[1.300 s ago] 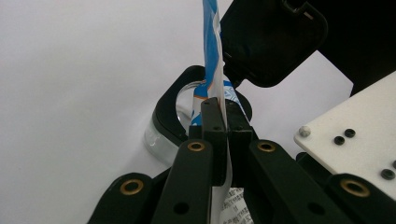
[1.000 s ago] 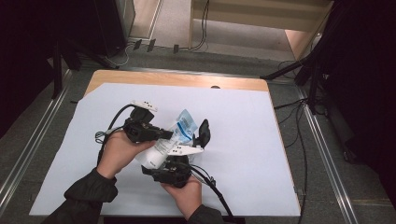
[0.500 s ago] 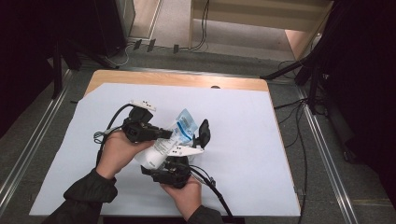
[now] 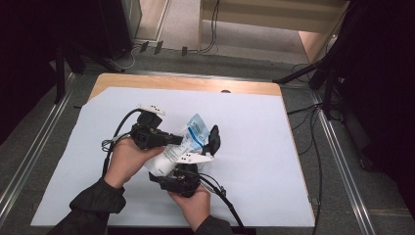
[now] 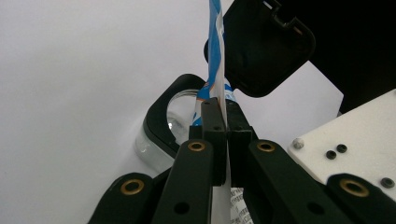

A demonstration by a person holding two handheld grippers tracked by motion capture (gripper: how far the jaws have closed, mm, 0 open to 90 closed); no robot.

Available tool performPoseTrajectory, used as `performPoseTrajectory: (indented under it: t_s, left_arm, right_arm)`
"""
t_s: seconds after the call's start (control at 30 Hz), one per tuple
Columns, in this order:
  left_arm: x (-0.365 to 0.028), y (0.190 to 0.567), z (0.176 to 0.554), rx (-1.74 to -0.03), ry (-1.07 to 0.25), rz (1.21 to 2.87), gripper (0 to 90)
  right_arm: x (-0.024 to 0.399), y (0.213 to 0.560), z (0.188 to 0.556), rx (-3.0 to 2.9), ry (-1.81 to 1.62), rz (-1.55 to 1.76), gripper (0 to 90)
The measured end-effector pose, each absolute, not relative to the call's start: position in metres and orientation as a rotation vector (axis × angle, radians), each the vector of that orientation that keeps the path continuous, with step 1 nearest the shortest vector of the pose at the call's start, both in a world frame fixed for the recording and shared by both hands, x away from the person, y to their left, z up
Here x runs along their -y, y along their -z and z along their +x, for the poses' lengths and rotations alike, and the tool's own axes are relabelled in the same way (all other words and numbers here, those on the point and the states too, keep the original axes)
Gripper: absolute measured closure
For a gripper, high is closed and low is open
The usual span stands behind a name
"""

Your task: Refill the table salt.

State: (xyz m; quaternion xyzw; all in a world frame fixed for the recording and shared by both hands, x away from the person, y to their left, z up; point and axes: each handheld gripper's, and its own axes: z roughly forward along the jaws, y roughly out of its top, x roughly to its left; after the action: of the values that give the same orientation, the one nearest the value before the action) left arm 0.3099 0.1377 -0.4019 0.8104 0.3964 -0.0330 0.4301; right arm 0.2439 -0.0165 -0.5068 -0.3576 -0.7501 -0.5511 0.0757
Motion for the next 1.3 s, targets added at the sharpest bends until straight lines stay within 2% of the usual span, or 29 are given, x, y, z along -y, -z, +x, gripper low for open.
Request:
performPoseTrajectory:
  t_s: [0.23, 1.3]
  left_arm:
    - [-0.1379, 0.4016, 0.3101, -0.979, 0.074, 2.020, 90.0]
    - [-0.1363, 0.4027, 0.3128, -0.955, 0.101, 2.029, 90.0]
  right_arm:
    - [0.0187, 0.5057, 0.2477, 2.243, 1.628, -1.062, 61.7]
    - [0.0197, 0.5067, 0.2483, 2.231, 1.636, -1.057, 62.4]
